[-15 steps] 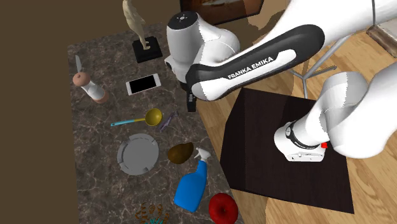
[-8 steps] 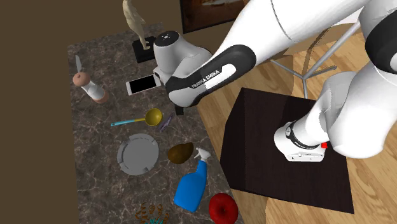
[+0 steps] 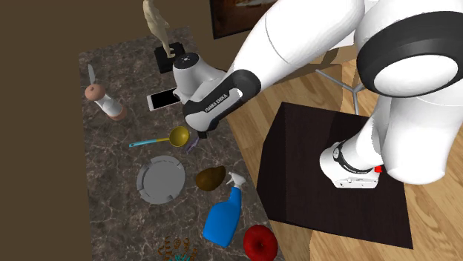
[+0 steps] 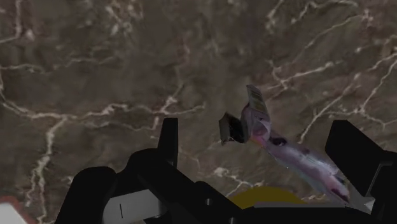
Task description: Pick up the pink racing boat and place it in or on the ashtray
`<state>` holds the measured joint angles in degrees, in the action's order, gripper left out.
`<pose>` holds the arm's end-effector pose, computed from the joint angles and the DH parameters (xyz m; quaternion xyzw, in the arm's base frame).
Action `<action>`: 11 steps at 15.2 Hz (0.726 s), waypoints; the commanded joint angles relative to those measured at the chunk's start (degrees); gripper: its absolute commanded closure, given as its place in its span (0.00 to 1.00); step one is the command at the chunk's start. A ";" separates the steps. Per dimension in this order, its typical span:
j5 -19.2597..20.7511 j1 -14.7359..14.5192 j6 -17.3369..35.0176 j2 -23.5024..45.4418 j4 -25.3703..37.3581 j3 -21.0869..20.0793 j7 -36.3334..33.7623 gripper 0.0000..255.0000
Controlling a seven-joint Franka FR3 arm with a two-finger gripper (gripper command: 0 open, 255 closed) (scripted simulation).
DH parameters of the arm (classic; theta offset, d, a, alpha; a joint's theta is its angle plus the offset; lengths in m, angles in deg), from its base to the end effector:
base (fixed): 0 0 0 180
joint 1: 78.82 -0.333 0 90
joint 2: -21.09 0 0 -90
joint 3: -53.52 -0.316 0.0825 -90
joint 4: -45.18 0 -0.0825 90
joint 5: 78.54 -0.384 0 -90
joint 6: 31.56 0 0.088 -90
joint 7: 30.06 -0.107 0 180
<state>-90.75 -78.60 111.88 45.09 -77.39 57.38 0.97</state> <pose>0.5648 -0.0421 0.2019 -0.9873 -0.1496 0.0102 0.0529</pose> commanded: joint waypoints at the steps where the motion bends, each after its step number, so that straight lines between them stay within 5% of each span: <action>1: -0.37 0.02 1.29 1.39 0.13 -0.28 0.21 0.00; 11: -0.80 0.10 2.81 3.04 0.25 -0.60 0.50 0.00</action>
<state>-91.55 -78.50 114.69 48.13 -77.14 56.79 1.47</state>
